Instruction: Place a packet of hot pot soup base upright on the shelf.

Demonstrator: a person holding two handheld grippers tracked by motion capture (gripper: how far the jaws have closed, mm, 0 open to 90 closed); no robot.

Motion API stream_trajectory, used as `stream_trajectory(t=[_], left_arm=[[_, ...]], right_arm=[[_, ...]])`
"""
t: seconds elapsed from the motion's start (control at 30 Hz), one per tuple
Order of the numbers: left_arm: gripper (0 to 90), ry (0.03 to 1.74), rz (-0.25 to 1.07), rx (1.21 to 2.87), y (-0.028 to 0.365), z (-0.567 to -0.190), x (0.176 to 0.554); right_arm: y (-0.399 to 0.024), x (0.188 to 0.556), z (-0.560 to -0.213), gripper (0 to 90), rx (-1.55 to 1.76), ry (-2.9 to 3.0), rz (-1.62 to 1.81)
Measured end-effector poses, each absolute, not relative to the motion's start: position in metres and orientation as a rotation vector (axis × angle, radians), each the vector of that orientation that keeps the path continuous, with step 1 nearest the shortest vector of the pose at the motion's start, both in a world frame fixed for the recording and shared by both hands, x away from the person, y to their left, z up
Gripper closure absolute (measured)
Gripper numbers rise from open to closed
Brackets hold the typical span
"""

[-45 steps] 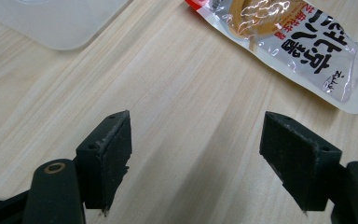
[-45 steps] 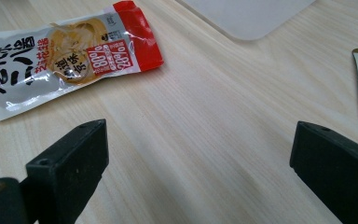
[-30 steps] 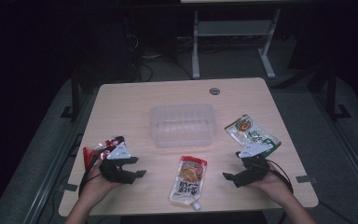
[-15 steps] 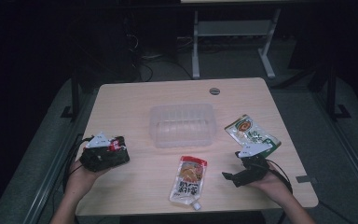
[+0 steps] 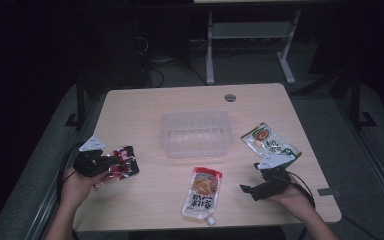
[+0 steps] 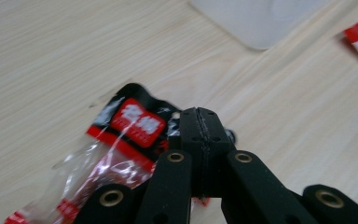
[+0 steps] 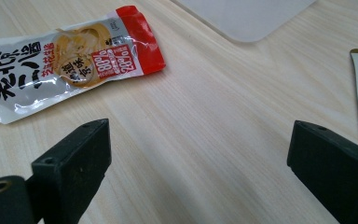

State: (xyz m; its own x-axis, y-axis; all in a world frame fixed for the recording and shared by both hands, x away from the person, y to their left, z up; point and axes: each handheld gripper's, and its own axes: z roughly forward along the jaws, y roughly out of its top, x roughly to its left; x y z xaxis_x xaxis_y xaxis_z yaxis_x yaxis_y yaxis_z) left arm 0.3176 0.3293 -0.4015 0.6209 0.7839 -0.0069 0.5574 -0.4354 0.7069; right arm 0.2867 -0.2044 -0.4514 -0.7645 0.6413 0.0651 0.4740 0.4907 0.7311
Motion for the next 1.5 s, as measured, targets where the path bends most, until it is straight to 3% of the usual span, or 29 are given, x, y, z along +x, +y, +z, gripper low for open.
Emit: stream_trajectory(t=[0.67, 1.13, 1.5], left_arm=[[89.8, 1.280, 0.518, 2.116, 0.394, -0.430, 0.347], [89.9, 1.312, 0.475, 2.156, 0.388, -0.444, 0.356], [89.8, 1.281, 0.404, 2.185, 0.379, -0.444, 0.339]], right_arm=[[-0.200, 0.286, -0.453, 6.2, 0.943, 2.543, 1.123], [-0.201, 0.285, -0.454, 6.3, 0.945, 2.541, 1.121], [-0.198, 0.288, -0.453, 6.4, 0.924, 2.545, 1.120]])
